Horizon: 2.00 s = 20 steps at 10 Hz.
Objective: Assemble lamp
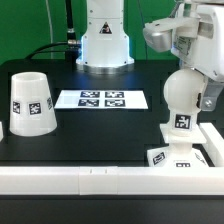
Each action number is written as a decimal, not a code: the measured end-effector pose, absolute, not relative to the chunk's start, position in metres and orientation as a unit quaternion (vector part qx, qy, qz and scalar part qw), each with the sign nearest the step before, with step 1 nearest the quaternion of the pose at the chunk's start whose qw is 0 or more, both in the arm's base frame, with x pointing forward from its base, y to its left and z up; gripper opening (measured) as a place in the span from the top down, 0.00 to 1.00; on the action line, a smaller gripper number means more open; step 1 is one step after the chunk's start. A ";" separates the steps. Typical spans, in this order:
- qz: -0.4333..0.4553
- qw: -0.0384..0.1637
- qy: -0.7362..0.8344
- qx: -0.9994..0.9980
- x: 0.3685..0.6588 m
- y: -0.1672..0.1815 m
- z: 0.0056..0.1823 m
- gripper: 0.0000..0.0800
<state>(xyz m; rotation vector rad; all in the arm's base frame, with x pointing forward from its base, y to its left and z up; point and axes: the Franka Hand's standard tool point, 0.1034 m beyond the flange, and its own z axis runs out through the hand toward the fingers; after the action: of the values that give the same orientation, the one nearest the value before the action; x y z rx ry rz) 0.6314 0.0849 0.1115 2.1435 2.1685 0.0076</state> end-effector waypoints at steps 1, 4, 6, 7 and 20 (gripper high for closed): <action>0.002 0.046 0.709 0.703 0.631 0.082 0.111 0.13; 0.001 0.046 0.704 0.708 0.633 0.071 0.111 0.13; 0.001 0.045 0.702 0.711 0.633 0.071 0.109 0.13; 0.000 0.044 0.702 0.711 0.632 0.071 0.108 0.28; 0.013 0.013 0.284 0.959 0.630 0.077 0.108 0.28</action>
Offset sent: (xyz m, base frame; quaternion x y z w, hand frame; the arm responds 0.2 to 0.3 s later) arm 0.0066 -0.0099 0.0037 0.0058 -0.0027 -0.0216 0.9997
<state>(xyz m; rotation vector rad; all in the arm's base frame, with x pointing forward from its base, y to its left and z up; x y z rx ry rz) 0.6298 0.0765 0.1083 2.9870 0.8853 0.0406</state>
